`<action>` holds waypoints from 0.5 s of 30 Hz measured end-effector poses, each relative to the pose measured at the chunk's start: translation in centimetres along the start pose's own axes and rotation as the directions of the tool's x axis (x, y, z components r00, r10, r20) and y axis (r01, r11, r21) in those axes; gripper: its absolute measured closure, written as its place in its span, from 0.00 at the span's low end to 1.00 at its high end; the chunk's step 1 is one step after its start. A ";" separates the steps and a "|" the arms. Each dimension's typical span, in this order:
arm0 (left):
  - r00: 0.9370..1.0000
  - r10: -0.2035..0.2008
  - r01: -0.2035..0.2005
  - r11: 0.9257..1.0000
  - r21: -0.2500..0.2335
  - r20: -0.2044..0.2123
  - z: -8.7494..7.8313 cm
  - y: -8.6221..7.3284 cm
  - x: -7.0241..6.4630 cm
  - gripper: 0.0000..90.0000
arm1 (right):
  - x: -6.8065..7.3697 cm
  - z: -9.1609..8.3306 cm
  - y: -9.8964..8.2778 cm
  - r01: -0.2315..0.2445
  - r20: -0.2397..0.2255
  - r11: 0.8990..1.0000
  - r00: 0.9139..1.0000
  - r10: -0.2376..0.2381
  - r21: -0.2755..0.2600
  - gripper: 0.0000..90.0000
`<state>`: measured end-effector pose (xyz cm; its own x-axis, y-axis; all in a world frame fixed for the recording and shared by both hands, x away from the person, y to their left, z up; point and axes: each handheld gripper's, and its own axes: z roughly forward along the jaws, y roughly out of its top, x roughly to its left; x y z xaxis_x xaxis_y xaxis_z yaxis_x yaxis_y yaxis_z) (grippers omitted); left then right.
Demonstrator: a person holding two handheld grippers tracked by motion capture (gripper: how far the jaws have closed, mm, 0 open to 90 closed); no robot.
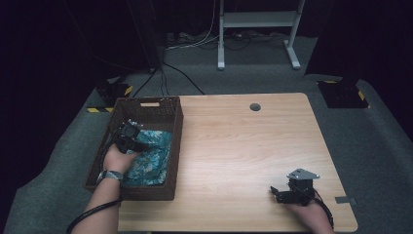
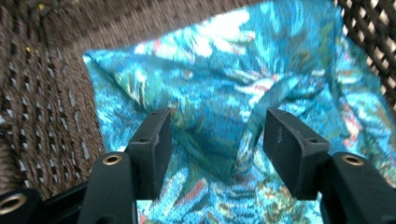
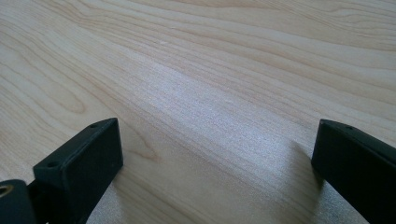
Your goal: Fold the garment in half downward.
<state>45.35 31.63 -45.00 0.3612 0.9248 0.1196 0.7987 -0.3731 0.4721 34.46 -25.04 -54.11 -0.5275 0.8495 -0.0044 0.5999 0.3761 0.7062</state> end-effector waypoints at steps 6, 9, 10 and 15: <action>1.000 0.013 -0.013 0.998 0.066 0.007 0.8 -0.3 -0.1 0.57 | 0.0 0.0 0.0 0.000 -0.001 1.000 1.000 0.000 0.000 0.02; 1.000 0.018 -0.019 0.996 0.093 0.012 1.0 -0.2 -0.2 0.68 | 0.0 0.0 0.0 0.001 -0.002 1.000 1.000 -0.001 0.000 0.02; 1.000 0.020 -0.021 0.995 0.093 0.016 1.0 -0.1 -0.2 0.73 | 0.0 0.0 0.0 0.001 -0.002 1.000 1.000 -0.001 0.001 0.02; 0.999 0.022 -0.023 0.997 0.078 0.023 0.8 0.4 -0.4 0.89 | 0.0 0.0 0.0 0.001 -0.003 1.000 1.000 -0.001 0.000 0.02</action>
<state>45.87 31.08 -45.53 0.3895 0.9145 0.1096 0.8249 -0.3993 0.4000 34.45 -25.02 -54.11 -0.5299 0.8480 -0.0032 0.5995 0.3773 0.7059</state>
